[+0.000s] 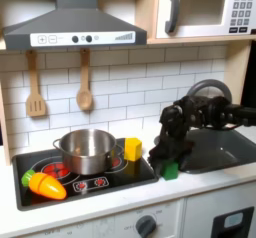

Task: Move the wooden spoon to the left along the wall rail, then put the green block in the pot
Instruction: 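Put the green block in the pot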

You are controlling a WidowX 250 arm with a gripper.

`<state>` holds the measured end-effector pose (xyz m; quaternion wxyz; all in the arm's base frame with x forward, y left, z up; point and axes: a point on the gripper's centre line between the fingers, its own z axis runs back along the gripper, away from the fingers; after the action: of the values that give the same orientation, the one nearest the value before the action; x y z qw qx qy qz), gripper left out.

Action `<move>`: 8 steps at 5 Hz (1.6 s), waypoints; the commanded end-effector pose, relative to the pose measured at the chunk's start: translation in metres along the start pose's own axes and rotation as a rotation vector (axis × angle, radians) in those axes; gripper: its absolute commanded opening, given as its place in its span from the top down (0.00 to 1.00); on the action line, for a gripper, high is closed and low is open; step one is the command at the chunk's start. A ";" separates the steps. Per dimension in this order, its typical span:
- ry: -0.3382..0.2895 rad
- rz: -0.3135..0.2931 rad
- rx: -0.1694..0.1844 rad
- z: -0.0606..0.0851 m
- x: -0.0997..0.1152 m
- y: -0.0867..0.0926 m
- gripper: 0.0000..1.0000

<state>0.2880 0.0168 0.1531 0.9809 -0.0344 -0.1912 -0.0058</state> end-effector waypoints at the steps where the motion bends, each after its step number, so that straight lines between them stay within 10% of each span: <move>1: 0.003 -0.008 -0.027 -0.007 0.003 -0.002 0.00; 6: -0.007 -0.012 -0.046 -0.017 0.005 -0.004 0.00; 7: -0.023 -0.018 -0.058 -0.014 0.007 -0.006 0.34; 8: -0.019 -0.008 -0.055 -0.016 0.005 -0.003 1.00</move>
<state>0.2995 0.0146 0.1403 0.9777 -0.0589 -0.2010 -0.0132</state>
